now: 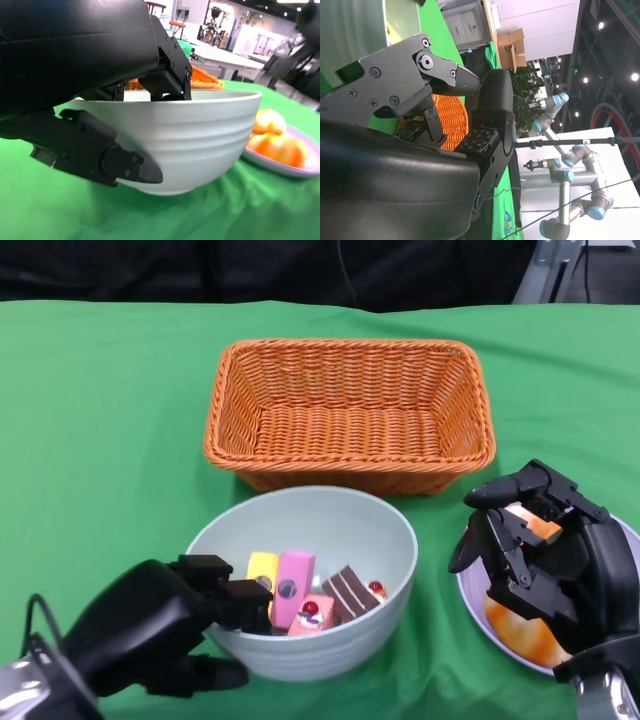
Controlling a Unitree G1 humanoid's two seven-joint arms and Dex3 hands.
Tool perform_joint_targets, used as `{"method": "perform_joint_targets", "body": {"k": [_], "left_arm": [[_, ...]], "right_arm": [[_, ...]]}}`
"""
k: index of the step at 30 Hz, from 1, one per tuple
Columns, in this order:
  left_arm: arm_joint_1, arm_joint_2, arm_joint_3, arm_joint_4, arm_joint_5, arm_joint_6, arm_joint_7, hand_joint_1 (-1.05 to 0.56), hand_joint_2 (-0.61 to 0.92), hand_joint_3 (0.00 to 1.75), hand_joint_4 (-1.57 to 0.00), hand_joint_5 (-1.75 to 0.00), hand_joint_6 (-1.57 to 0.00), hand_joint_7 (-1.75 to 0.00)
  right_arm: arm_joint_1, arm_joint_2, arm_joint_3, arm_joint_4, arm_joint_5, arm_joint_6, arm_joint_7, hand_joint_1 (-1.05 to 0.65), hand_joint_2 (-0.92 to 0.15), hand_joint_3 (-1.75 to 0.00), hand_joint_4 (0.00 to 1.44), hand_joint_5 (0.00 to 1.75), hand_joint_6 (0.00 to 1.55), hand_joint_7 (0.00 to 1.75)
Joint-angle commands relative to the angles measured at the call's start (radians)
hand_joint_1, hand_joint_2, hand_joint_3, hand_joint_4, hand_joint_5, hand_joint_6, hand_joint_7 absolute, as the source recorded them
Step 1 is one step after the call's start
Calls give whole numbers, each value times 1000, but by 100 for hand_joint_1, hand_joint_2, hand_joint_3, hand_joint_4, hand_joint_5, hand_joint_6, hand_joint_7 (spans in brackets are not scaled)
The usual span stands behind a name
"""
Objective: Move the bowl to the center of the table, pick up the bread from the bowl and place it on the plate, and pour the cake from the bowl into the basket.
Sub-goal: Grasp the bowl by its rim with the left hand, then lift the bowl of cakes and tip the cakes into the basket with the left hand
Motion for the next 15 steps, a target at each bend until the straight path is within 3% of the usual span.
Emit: {"method": "perform_joint_targets", "body": {"k": [1, 4, 9, 15], "left_arm": [[27, 39, 51, -72, -114, -34, -69, -7, 50, 110, -83, -155, -86, -128], [55, 58, 88, -123, -203, -51, -131, -6, 45, 122, -86, -150, -88, -123], [99, 54, 140, -217, -359, 3, -230, -4, 46, 121, -83, -152, -87, -122], [89, -40, 178, -293, -486, 89, -275, 4, 42, 129, -74, -171, -80, -135]], "right_arm": [[-7, 2, -10, 11, -3, -15, -13, -8, -63, -90, 76, 158, 78, 112], [-9, 4, -11, 14, 3, -9, -14, -8, -64, -89, 76, 158, 77, 113], [-15, 5, -14, 33, -8, -23, -19, -8, -66, -88, 76, 157, 77, 113], [-17, 2, -12, 54, -11, -34, -17, -7, -69, -85, 74, 157, 75, 114]]}}
